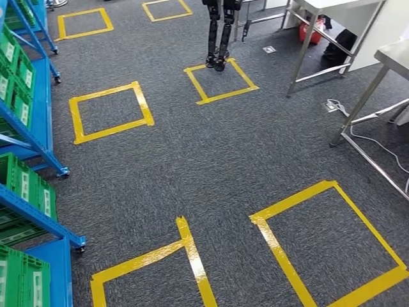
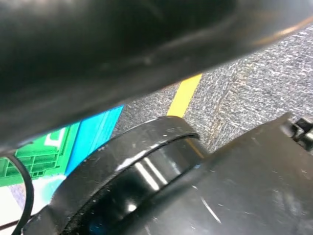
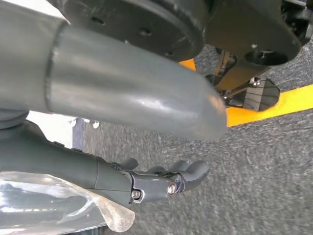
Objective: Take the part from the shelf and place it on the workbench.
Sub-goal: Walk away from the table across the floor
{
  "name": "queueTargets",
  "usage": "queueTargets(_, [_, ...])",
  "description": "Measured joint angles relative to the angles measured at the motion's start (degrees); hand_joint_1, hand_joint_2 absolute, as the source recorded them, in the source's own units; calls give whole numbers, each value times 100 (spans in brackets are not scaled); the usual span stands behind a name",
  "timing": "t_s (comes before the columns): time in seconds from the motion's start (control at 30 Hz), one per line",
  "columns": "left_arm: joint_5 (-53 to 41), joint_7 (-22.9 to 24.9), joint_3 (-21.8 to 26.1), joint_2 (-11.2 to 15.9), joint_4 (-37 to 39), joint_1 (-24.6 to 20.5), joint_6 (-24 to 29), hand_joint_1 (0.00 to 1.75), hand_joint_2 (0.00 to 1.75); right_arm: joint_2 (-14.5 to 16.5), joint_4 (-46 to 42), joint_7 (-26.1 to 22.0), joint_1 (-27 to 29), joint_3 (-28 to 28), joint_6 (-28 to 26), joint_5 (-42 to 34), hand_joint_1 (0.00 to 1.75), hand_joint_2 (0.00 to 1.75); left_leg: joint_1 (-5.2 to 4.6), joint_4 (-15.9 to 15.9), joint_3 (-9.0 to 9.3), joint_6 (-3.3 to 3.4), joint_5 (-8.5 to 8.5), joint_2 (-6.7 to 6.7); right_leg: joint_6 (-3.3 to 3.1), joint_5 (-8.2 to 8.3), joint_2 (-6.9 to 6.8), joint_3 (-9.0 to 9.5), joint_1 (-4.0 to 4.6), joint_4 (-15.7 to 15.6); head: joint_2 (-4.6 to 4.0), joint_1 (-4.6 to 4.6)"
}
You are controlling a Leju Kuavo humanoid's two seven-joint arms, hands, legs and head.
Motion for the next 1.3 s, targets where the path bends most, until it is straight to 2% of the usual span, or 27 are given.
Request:
queueTargets(0.07, [2,0,5,5,1,26,4,0,0,0,-3,-1,-27,10,-2,9,0,0,0,-16,-9,82,15,-127,59,-37,-35,58,-21,5,0,16])
queueTargets(0.13, [7,1,12,9,1,35,8,0,0,0,-7,-3,-32,13,-3,14,0,0,19,-41,-10,157,46,-248,112,-228,240,-46,-53,262,0,37])
queueTargets(0.2, [9,1,15,9,1,25,10,0,0,1,-7,-3,-12,15,-5,21,0,0,30,-47,-22,203,59,-374,130,-589,574,-406,-68,982,0,69])
queueTargets(0.23, [9,1,16,8,1,21,10,0,0,1,-7,-1,0,20,-5,24,0,0,27,-46,-27,213,60,-449,130,-735,634,-622,-67,1389,0,75])
queueTargets(0.27, [10,0,17,8,1,22,10,0,0,2,-7,1,8,26,-4,26,0,0,24,-45,-28,216,60,-530,128,-790,656,-790,-66,1670,0,76])
queueTargets(0.3, [10,0,18,9,1,24,10,0,0,2,-7,3,12,32,-4,28,0,0,21,-43,-25,216,60,-616,121,-723,666,-867,-66,1739,0,77])
queueTargets(0.33, [11,-1,19,11,1,26,10,0,0,2,-7,4,13,37,-4,28,0,0,21,-40,-19,214,60,-703,112,-546,682,-830,-68,1572,0,77])
queueTargets(0.37, [11,-3,20,11,1,26,10,0,0,2,-7,5,12,39,-5,28,0,0,23,-37,-12,209,58,-787,99,-301,736,-698,-73,1216,0,79])
queueTargets(0.4, [11,-4,21,10,1,25,10,0,0,2,-5,6,14,39,-5,27,0,0,26,-31,-12,196,56,-866,87,-89,896,-534,-87,808,0,83])
queueTargets(0.43, [11,-7,21,9,1,20,10,0,0,2,-4,7,16,40,-6,27,0,0,25,-17,-24,171,53,-944,78,50,1058,-383,-105,457,0,84])
queueTargets(0.5, [11,-9,22,9,1,16,10,0,0,2,-3,8,14,43,-7,28,0,0,37,-7,-73,89,70,-1081,61,113,1276,-235,-117,147,0,86])
queueTargets(0.57, [12,-10,23,9,1,27,10,0,0,3,-4,7,5,46,-19,30,0,0,57,-11,-111,6,94,-1180,16,123,1155,-201,-108,116,0,84])
queueTargets(0.63, [14,-11,25,11,1,35,10,0,0,4,-4,5,8,48,-43,30,0,0,41,176,-196,-45,-34,-933,-52,141,978,-165,-109,76,0,62])
queueTargets(0.7, [16,-13,27,13,1,26,9,0,0,4,-4,4,23,49,-58,31,0,0,23,796,-469,-78,-390,-556,-103,133,773,-140,-86,56,0,26])
queueTargets(0.77, [16,-13,27,13,1,20,4,0,0,4,-3,4,34,49,-63,31,0,0,30,1475,-775,-100,-679,-444,-132,111,562,-132,-55,59,0,11])
queueTargets(0.8, [17,-13,27,14,1,25,2,0,0,4,-3,4,33,50,-64,31,0,0,32,1585,-815,-100,-679,-431,-138,101,467,-127,-44,61,0,11])
queueTargets(0.83, [17,-13,28,16,1,31,-1,0,0,4,-4,4,26,50,-66,32,0,0,30,1472,-741,-92,-572,-414,-139,90,381,-116,-35,61,0,10])
queueTargets(0.87, [18,-13,28,18,1,37,-3,0,0,4,-4,4,18,51,-67,32,0,0,24,1146,-558,-73,-385,-371,-136,77,304,-96,-27,61,0,11])
queueTargets(0.93, [18,-13,29,20,1,38,-5,0,0,4,-4,1,4,52,-67,33,0,0,-21,362,-128,4,-91,-124,-111,39,173,-54,-5,64,0,13])
queueTargets(0.97, [18,-14,29,19,1,34,-7,0,0,4,-4,-1,-1,52,-67,33,0,0,-47,117,2,45,-29,-30,-91,21,118,-33,8,66,0,16])
queueTargets(1.0, [18,-14,30,18,1,34,-7,0,0,5,-4,-2,-6,52,-68,33,0,0,-73,14,48,81,-30,26,-68,9,68,-19,16,64,0,17])
queueTargets(1.07, [18,-15,32,20,1,43,-8,0,0,8,-5,-3,-17,53,-68,34,0,0,-86,-18,43,138,-18,-75,-14,-5,-16,15,17,47,0,16])
queueTargets(1.1, [19,-15,33,19,1,50,-8,0,0,9,-6,-4,-22,54,-69,35,0,0,-76,-47,49,169,0,-129,18,-35,36,8,9,62,-1,19])
queueTargets(1.17, [20,-15,34,14,1,46,-8,0,0,9,-7,-11,-21,55,-73,39,0,0,-35,-106,64,231,44,-253,77,-257,327,-142,-14,384,0,40])
queueTargets(1.23, [21,-15,36,5,1,34,-9,0,0,9,-7,-15,-6,55,-77,39,0,0,-19,-113,51,256,56,-381,111,-621,608,-511,-39,1148,1,62])
queueTargets(1.27, [20,-15,36,3,1,32,-12,0,0,10,-7,-15,3,56,-78,39,0,0,-17,-113,49,259,57,-453,125,-745,647,-701,-48,1517,0,68])
queueTargets(1.3, [20,-15,36,2,1,34,-15,0,0,10,-7,-15,10,57,-78,40,0,0,-17,-112,51,259,58,-529,136,-756,659,-819,-56,1713,0,67])
